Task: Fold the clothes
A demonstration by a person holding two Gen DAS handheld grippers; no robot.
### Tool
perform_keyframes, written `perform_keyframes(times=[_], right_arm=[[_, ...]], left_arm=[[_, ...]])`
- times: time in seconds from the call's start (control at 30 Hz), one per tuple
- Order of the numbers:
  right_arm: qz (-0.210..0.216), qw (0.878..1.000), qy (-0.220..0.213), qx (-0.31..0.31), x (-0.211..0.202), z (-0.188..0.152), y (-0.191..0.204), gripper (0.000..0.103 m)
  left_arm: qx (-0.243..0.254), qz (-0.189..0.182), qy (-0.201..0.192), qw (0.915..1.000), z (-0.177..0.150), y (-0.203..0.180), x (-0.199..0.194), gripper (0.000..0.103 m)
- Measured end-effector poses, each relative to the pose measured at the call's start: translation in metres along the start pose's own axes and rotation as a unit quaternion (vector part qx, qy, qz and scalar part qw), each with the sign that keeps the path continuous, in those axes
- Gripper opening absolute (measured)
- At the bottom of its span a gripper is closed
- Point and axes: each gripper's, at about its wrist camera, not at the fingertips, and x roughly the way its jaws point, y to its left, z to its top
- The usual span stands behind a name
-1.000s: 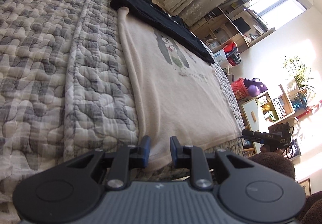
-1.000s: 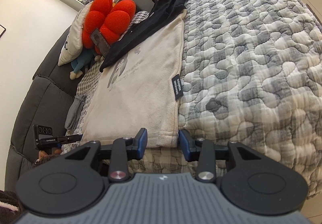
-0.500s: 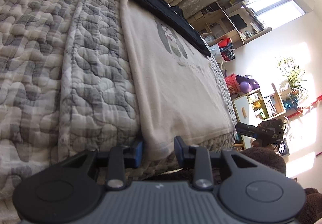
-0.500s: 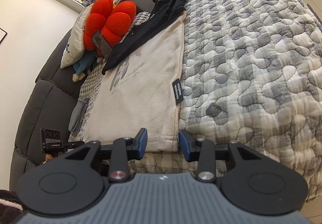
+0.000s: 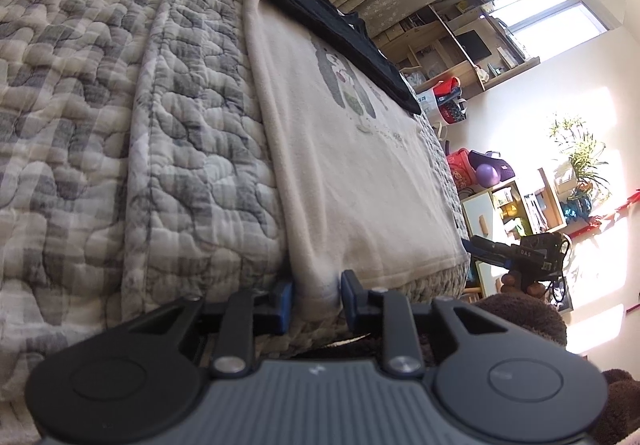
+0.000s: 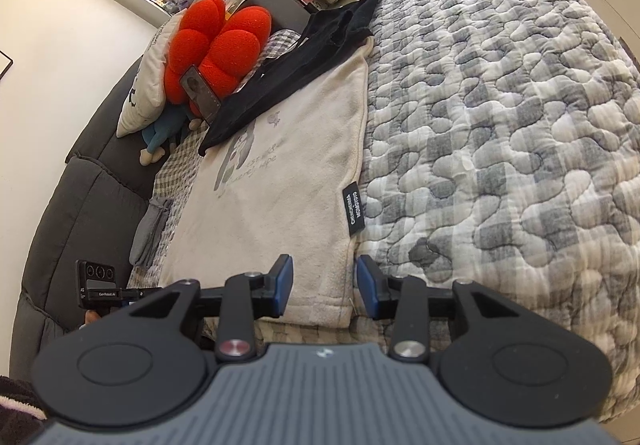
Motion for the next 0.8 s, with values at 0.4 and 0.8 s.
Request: perform_keyframes(times=[0.4, 0.8], right_arm=[[-0.006, 1.0, 0.01, -0.008, 0.008, 0.0, 0.006, 0.024], [-0.033, 0.999, 0.011, -0.022, 0.006, -0.004, 0.017, 0.017]], left_arm=[[0.039, 0.004, 0.0, 0.9992, -0.003, -0.01, 0.004, 0.011], [0.056, 0.0, -0.006, 0.9984, -0.005, -0.01, 0.002, 0.009]])
